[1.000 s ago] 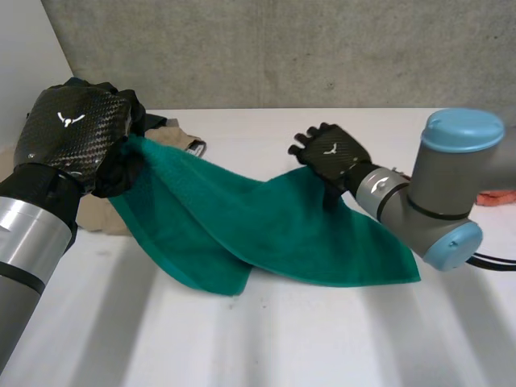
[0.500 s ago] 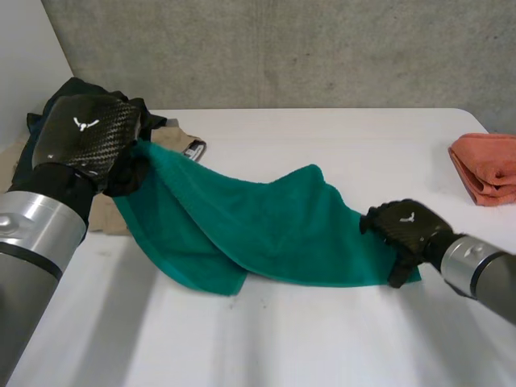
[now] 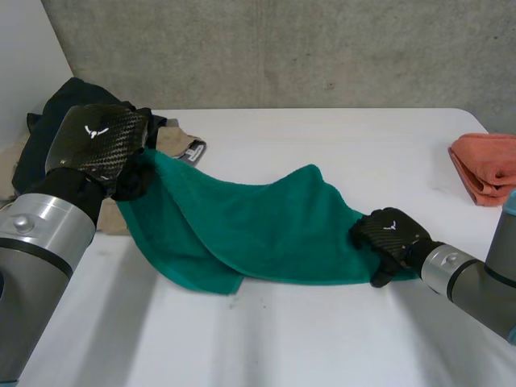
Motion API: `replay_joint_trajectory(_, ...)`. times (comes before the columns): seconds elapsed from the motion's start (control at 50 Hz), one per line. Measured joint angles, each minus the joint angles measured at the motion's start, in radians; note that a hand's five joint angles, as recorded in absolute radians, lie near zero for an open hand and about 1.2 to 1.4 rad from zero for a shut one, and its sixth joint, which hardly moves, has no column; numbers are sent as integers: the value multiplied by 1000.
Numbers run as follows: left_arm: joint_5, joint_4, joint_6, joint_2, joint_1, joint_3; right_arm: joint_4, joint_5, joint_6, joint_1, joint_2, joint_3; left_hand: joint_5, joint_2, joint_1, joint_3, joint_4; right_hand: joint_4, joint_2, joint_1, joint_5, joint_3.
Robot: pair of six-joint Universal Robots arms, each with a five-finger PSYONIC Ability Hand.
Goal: Fold the laundry.
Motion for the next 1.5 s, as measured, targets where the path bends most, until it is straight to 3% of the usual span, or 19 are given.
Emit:
replay_joint_trajectory(0.86,-1,-1,1,3,1,-3,2,57,18,79,152,-264,0,0,0,0,0,105,102,100,9,104)
replay_joint_trajectory(0.92,-1,-1,1,3,2,-3,2,65,23,88,160,-291,0,0,0,0,0,106,102,100,131,105)
replay_joint_trajectory(1.16,-1,0,-2,2,3,-4,1,68,37,93,188,-330,0,0,0,0,0,141,138,132,173,137)
replay_joint_trajectory(1.24,0,0,-4,0,3,-4,2,73,36,93,193,-335,0,0,0,0,0,422,423,384,463,421)
replay_joint_trajectory(1.34,0,0,-4,-1,3,-5,4,128,52,88,160,-335,0,0,0,0,0,454,445,398,495,452)
replay_joint_trajectory(1.4,0,-1,-4,1,3,-5,5,176,78,81,111,-325,0,0,0,0,0,282,278,238,352,281)
replay_joint_trajectory(1.42,0,-1,-4,2,3,-5,8,197,96,75,83,-320,0,0,0,0,0,36,10,7,115,34)
replay_joint_trajectory(1.5,0,-1,-4,4,3,-5,48,232,180,42,8,-308,0,0,0,0,0,-385,-394,-357,-313,-385)
